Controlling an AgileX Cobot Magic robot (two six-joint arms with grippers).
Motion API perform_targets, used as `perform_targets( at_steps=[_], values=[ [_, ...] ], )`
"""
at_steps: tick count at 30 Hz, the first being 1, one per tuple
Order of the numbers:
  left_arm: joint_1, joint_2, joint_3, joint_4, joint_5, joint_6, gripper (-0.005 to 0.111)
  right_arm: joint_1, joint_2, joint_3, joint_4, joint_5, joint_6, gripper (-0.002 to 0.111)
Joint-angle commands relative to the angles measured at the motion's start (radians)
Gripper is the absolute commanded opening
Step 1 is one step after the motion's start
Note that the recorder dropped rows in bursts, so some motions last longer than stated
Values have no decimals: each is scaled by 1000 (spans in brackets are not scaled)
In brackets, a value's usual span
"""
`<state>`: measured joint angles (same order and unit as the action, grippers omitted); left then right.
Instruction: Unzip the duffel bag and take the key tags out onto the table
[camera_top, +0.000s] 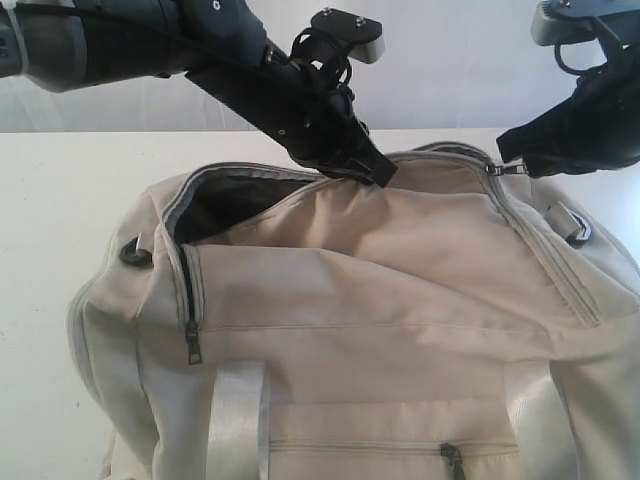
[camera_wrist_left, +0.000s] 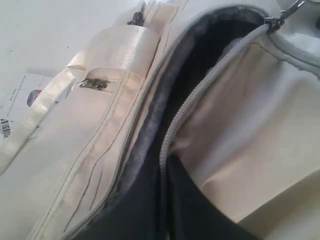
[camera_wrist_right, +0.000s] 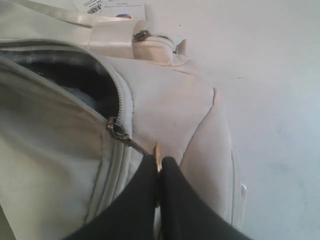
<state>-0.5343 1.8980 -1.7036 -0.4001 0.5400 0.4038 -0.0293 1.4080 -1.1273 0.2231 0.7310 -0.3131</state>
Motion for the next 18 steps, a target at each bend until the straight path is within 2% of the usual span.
perform_targets(
  at_steps=[1,13,18],
  values=[
    [14,-13,3,19,27,-17,0,-9,-29,20,-33,1,7,0],
    [14,-13,3,19,29,-26,0,-9,-62,23,-18,24,7,0],
    [39,-13,3,19,29,-77,0,-9,-62,23,-11,32,3,0]
  ],
)
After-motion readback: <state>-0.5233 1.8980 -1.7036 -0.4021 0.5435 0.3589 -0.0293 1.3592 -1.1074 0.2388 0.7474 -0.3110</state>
